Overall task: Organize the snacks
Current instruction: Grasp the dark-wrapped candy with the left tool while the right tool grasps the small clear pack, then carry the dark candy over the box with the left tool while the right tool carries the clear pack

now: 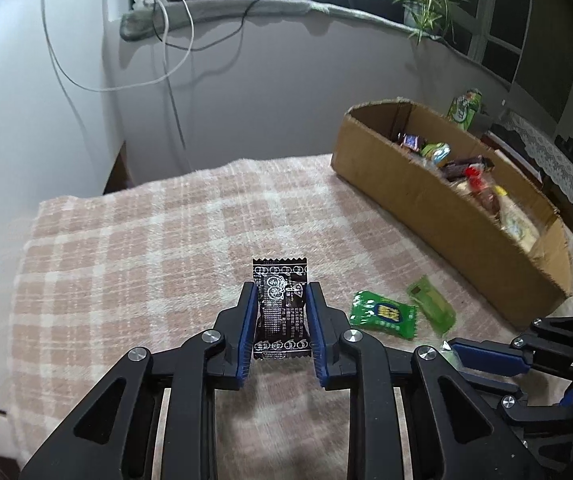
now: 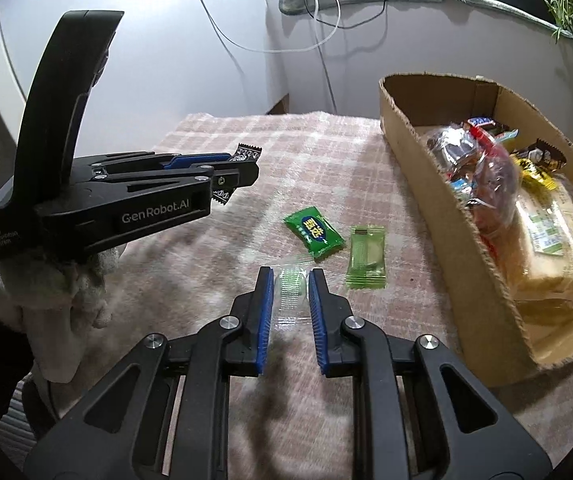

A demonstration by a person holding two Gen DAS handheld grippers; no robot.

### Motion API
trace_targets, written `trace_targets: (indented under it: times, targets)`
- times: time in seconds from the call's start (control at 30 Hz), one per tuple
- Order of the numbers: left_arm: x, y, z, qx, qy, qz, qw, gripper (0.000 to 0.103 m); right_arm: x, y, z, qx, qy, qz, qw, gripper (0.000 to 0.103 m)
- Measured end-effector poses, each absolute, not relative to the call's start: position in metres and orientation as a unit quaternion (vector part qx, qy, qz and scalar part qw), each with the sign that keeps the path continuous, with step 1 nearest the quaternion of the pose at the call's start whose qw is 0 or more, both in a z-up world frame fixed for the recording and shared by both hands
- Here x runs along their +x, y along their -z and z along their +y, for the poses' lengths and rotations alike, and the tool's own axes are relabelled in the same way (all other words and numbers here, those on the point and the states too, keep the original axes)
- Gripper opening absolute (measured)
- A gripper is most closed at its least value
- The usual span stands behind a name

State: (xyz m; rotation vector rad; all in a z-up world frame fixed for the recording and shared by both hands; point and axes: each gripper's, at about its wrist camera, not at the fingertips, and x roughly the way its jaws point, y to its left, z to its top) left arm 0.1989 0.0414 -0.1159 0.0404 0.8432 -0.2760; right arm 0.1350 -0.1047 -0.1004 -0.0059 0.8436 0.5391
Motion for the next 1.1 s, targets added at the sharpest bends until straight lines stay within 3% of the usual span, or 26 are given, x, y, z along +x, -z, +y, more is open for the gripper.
trace_targets:
  times: [0.63,1.1]
  targets:
    - [0.145,0.049,-0.011,0.031,0.151,0.347,0.925,0.022,0.092,0.037,-0.177,0.015,-0.283,0.344,0.895,0.019]
    - [0.146,0.046,-0.079,0.029,0.188,0.348,0.918,0.023,0.117,0.018,-0.258,0.01,-0.237,0.327,0.915,0.019]
